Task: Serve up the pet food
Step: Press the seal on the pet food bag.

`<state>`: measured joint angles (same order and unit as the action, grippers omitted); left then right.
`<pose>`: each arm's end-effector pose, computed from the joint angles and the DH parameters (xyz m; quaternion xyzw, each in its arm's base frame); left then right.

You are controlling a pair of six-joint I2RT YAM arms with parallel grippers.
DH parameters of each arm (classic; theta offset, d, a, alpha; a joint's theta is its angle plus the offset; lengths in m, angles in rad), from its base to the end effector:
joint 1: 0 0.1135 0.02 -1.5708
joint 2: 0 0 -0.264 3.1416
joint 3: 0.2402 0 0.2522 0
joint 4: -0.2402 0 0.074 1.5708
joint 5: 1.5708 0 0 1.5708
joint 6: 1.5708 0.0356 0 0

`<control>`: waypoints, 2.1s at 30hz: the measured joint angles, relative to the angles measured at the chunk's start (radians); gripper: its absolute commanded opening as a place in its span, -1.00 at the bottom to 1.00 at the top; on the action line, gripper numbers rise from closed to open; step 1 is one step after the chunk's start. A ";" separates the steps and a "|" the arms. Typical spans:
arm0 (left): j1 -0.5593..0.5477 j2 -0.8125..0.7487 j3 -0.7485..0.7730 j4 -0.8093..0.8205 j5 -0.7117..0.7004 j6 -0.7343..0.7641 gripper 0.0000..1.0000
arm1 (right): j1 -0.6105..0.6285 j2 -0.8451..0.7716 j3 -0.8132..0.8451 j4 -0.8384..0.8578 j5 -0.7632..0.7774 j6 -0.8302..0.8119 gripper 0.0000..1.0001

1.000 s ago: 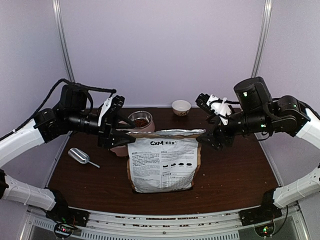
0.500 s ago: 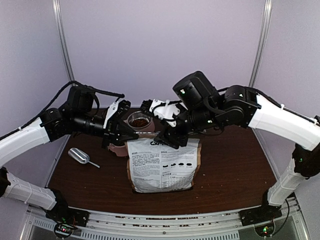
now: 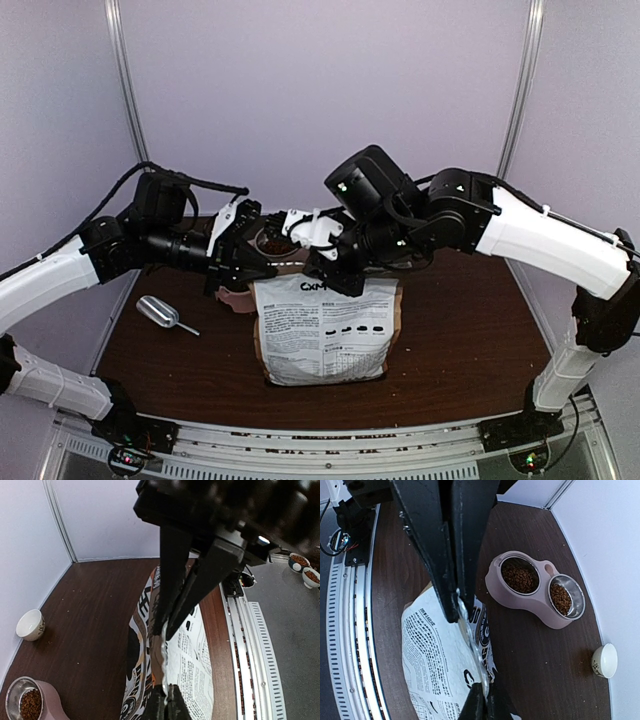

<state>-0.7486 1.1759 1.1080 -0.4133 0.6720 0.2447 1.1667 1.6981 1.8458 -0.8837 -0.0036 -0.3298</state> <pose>0.1733 -0.1913 0.3533 0.5349 0.6284 -0.3951 0.4035 0.1447 0.3386 0.3972 -0.6225 0.6695 0.1662 0.3697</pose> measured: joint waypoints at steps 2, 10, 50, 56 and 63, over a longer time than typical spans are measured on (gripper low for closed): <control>0.000 -0.002 -0.002 0.002 -0.003 0.000 -1.00 | 0.000 0.000 -0.001 0.001 0.002 -0.002 -1.00; 0.000 -0.006 -0.009 0.015 -0.016 0.000 -1.00 | 0.009 -0.004 -0.023 0.024 0.076 -0.015 -0.91; -0.141 0.155 0.238 -0.117 -0.178 0.095 0.07 | -0.058 -0.186 -0.216 0.036 -0.016 0.017 -1.00; -0.177 0.227 0.287 -0.148 -0.238 0.122 -0.59 | -0.076 -0.210 -0.254 0.062 -0.050 0.023 -1.00; -0.185 0.233 0.296 -0.150 -0.270 0.131 -1.00 | -0.089 -0.220 -0.278 0.090 -0.071 0.023 -1.00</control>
<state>-0.9333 1.4090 1.4036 -0.5629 0.4023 0.3756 1.0782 1.4776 1.5673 -0.7937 -0.0742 -0.3065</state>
